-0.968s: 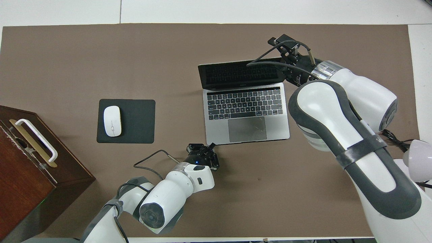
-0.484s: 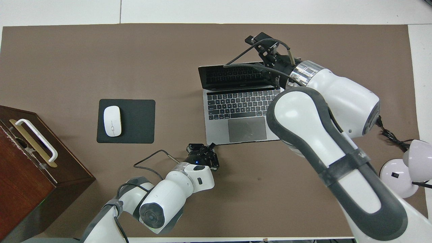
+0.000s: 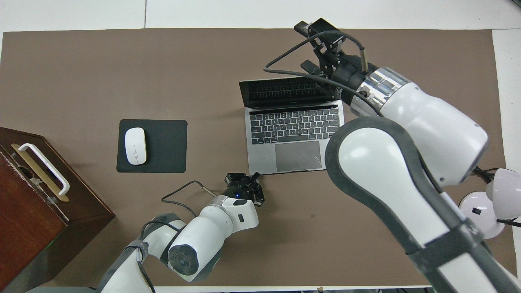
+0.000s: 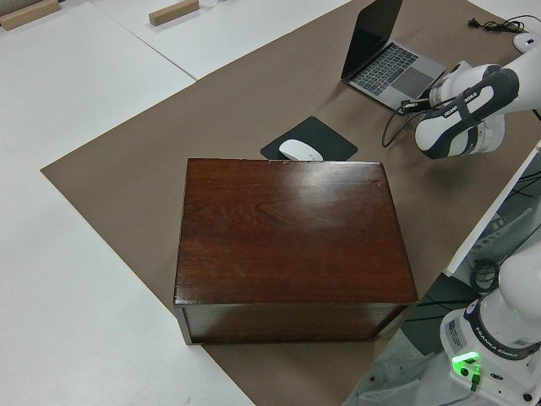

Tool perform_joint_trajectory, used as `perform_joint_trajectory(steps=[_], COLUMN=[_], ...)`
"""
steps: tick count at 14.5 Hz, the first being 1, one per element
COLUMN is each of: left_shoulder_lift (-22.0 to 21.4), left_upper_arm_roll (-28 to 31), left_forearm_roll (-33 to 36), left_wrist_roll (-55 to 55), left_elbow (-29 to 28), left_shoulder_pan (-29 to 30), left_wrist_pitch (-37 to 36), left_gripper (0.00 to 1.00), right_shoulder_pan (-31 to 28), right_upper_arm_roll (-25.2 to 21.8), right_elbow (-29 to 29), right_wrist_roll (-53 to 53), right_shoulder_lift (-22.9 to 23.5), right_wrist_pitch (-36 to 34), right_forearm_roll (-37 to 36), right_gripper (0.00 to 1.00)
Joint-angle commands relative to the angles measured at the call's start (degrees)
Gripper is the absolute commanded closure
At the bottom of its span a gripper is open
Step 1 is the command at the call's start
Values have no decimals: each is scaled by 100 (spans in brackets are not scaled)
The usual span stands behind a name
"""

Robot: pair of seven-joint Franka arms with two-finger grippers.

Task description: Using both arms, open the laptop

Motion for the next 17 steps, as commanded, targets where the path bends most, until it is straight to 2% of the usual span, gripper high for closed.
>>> perform_joint_trajectory(steps=[1,4,6,8,9,13,17], left_shoulder_lift=[244,139,42,-63,-125,-274,-423], left_upper_arm_roll=[95,87,86,86,86,86,86], left_forearm_roll=[-107,-203,-212,-212,-212,-212,-212], left_wrist_roll=[40,-13,-127,-250,-251,-268,-653], left_elbow=[154,137,93,67,14,-223,-293], left_shoulder_pan=[-19,-10,8,8,-1,-1,-1], left_wrist_pitch=[117,117,108,108,108,108,99], left_gripper=[100,100,100,100,100,100,100], right_shoulder_pan=[-358,-727,-1060,-1508,-1667,-2273,-2442], right_upper_arm_roll=[52,44,43,52,44,26,-123], right_elbow=[608,1161,1601,1734,1926,2042,2042], right_wrist_roll=[-882,-1746,-1774,-1853,-1958,-2450,-2390], right_shoulder_lift=[60,261,472,543,543,491,263], right_wrist_pitch=[-157,-797,-1438,-2324,-2764,-4399,-5788], right_forearm_roll=[-33,-743,-1786,-2850,-3151,-4250,-5216], right_gripper=[1,1,1,1,1,1,1])
